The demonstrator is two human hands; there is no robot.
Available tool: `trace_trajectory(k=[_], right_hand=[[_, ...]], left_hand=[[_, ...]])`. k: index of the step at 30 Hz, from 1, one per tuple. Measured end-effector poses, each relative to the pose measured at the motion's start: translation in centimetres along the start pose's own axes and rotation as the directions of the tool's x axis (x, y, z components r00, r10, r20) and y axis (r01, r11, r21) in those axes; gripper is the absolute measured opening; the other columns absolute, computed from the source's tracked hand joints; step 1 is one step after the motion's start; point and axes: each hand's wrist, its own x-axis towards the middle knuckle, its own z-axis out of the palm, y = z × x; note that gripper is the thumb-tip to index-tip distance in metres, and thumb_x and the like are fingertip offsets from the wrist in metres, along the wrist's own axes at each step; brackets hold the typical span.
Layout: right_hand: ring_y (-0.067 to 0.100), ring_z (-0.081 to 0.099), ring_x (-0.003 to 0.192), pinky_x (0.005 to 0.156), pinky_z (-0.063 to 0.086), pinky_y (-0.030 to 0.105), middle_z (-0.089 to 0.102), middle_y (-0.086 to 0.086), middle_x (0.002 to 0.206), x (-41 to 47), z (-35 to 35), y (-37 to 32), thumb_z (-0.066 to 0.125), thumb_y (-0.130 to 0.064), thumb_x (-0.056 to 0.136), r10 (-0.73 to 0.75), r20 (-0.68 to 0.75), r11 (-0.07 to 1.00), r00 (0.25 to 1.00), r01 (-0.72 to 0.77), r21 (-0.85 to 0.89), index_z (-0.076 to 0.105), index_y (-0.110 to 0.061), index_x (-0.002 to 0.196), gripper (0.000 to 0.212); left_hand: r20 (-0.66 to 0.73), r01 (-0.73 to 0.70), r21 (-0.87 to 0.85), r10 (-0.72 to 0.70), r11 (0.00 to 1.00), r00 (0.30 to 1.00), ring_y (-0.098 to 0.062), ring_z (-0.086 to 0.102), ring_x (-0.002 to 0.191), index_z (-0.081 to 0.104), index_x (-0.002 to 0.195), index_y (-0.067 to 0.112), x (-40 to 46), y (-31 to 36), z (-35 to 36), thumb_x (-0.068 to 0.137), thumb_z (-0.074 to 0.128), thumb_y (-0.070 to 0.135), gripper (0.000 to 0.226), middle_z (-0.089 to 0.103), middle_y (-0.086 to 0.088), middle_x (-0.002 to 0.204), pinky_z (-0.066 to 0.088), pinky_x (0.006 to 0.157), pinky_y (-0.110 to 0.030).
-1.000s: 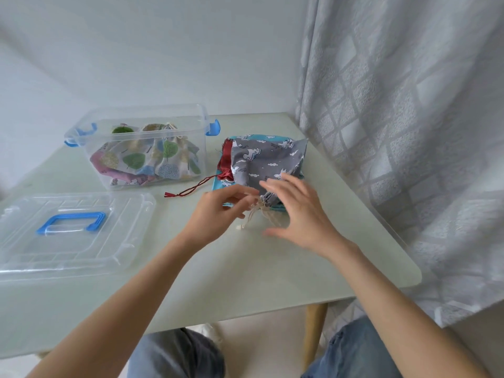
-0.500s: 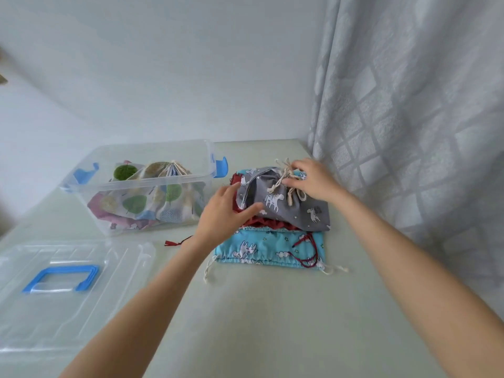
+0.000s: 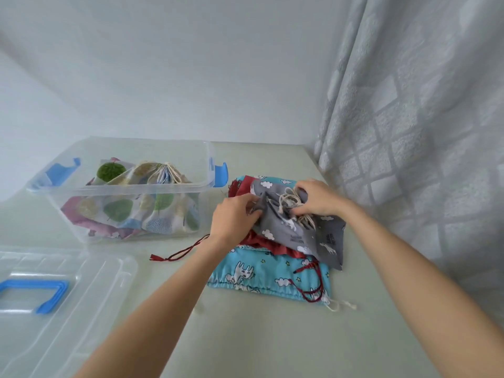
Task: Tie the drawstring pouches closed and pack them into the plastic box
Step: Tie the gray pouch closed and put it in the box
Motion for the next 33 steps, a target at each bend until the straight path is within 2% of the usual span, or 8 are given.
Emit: trace_trajectory(k=[3,8,13,17,26,28,30,33], right_hand=[[0.022,0.052,0.091,0.076,0.042,0.034,0.052,0.004,0.103,-3.1,-2.2,-0.7,0.076,-0.031,0.072,-0.012,-0.083,0.998,0.996,0.017,0.061,0.050,-0.016,0.103,0.043],[0.019,0.056,0.074,0.064,0.042,0.031,0.061,-0.003,0.080,-7.2,-7.0,-3.6,0.074,-0.029,0.076,-0.056,-0.299,0.994,0.953,0.083,0.076,0.050,-0.025,0.116,0.047],[0.024,0.061,0.090,0.077,0.049,0.037,0.065,0.006,0.111,-6.7,-6.1,-4.9,0.066,-0.029,0.081,-0.071,-0.218,0.997,0.973,0.062,-0.047,0.045,-0.028,0.134,0.056],[0.017,0.057,0.086,0.070,0.044,0.031,0.064,-0.002,0.105,-5.8,-3.2,-3.8,0.064,-0.019,0.083,-0.072,-0.220,0.997,0.973,0.073,-0.006,0.055,-0.026,0.119,0.038],[0.024,0.028,0.136,0.112,0.020,0.035,0.042,0.008,0.142,-4.7,-1.5,-1.7,0.053,-0.010,0.090,-0.133,-0.364,0.983,0.922,0.076,-0.167,0.059,-0.007,0.109,0.020],[0.024,0.042,0.126,0.105,0.032,0.036,0.051,0.007,0.131,-5.8,-2.9,-2.7,0.049,-0.014,0.094,-0.129,-0.378,0.988,0.917,0.087,-0.126,0.055,-0.009,0.111,0.019],[0.019,0.059,0.082,0.070,0.045,0.030,0.060,0.000,0.090,-7.1,-4.7,-4.3,0.043,-0.019,0.097,-0.132,-0.298,0.989,0.945,0.106,-0.102,0.048,-0.017,0.108,0.012],[0.011,0.046,0.050,0.047,0.036,0.023,0.058,-0.002,0.073,-7.7,-7.1,-7.3,0.042,-0.023,0.099,-0.184,-0.201,0.973,0.962,0.149,-0.178,0.048,-0.020,0.109,0.012]], left_hand=[[-0.072,-0.089,-0.199,0.076,0.976,0.995,-0.008,0.065,0.084,0.067,0.111,0.023,-1.0,1.5,-1.4,0.082,0.068,0.020,0.029,0.072,0.005,0.092,0.053,0.079,-0.025],[-0.119,-0.177,-0.373,0.143,0.911,0.983,0.004,0.061,0.087,0.061,0.114,0.030,-2.5,3.1,-5.9,0.083,0.068,0.016,0.034,0.066,0.015,0.093,0.048,0.071,-0.010],[0.008,0.016,-0.372,-0.014,0.928,1.000,-0.014,0.065,0.096,0.053,0.127,0.013,-1.4,2.7,-7.0,0.083,0.068,0.015,0.047,0.065,0.000,0.112,0.054,0.085,-0.032],[0.004,0.051,-0.349,-0.053,0.936,0.999,-0.012,0.065,0.089,0.058,0.122,0.012,-1.4,2.7,-4.9,0.085,0.066,0.011,0.038,0.070,-0.006,0.104,0.052,0.083,-0.024],[-0.013,-0.072,-0.313,0.072,0.947,0.997,-0.008,0.062,0.084,0.061,0.115,0.018,-0.9,3.3,-4.2,0.081,0.068,0.007,0.036,0.067,0.004,0.094,0.051,0.082,-0.023],[0.046,-0.087,-0.239,0.101,0.967,0.994,-0.006,0.058,0.084,0.055,0.124,0.019,-1.3,2.7,-5.1,0.081,0.070,0.014,0.045,0.061,0.008,0.100,0.047,0.079,-0.020],[0.138,-0.074,-0.177,0.100,0.981,0.985,-0.007,0.057,0.088,0.048,0.132,0.019,-1.8,2.1,-6.2,0.083,0.069,0.019,0.053,0.061,0.006,0.107,0.043,0.080,-0.017],[0.133,-0.125,-0.175,0.150,0.976,0.980,-0.006,0.060,0.089,0.042,0.136,0.024,-2.9,1.8,-8.7,0.083,0.069,0.019,0.060,0.067,0.001,0.110,0.045,0.083,-0.016]])
